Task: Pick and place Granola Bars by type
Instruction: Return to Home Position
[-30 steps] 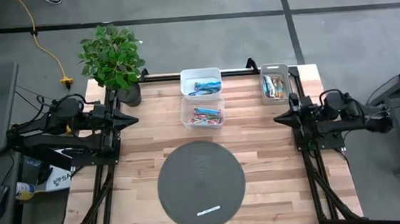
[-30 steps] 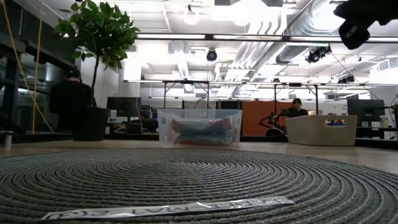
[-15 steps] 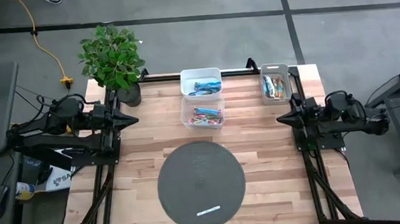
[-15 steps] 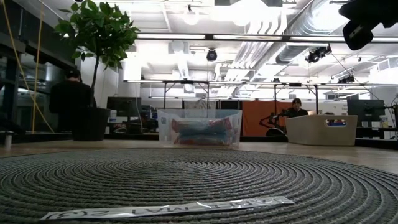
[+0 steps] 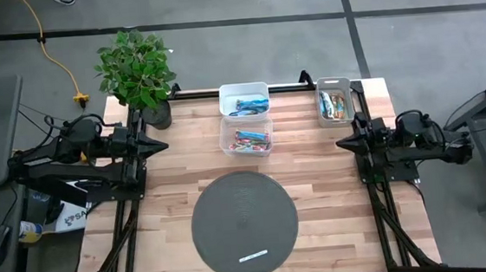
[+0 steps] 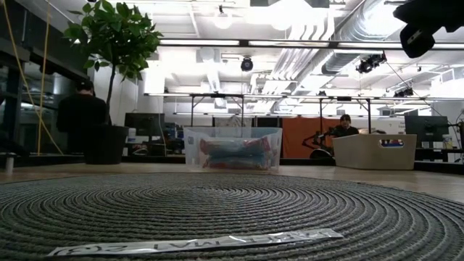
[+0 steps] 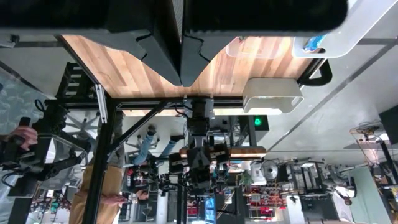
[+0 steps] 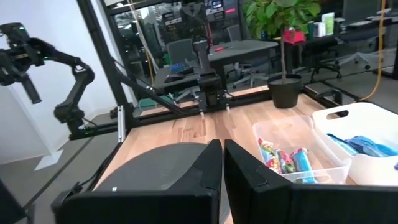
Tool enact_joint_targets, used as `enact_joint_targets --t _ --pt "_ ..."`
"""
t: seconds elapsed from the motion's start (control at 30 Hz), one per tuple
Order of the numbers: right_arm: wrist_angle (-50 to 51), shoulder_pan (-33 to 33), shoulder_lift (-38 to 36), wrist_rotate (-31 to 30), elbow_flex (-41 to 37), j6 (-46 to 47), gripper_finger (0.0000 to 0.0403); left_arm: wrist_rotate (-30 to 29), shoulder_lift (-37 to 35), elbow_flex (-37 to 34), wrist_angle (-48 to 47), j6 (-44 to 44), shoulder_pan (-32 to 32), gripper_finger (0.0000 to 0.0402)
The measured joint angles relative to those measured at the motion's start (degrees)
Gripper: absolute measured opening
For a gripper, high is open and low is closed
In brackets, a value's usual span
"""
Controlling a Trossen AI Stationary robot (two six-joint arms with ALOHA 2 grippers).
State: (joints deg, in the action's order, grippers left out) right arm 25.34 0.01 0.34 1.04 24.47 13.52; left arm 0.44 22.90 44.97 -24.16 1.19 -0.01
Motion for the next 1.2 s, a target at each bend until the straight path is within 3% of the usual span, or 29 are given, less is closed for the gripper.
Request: enact_joint_targets --t 0.7,1.0,1.2 --pt "0.8 0.0 0.1 -3.4 0.0 -1.3 0.0 0.0 0.0 0.0 0.0 0.0 0.0 0.0001" --pt "3.5 0.0 0.2 -9.1 0.0 -0.4 0.0001 0.0 0.0 0.0 0.0 0.0 0.0 0.0001" --pt "3.3 0.0 0.3 -7.8 0.0 -0.3 0.0001 0.0 0.0 0.0 0.0 0.0 0.0 0.0001"
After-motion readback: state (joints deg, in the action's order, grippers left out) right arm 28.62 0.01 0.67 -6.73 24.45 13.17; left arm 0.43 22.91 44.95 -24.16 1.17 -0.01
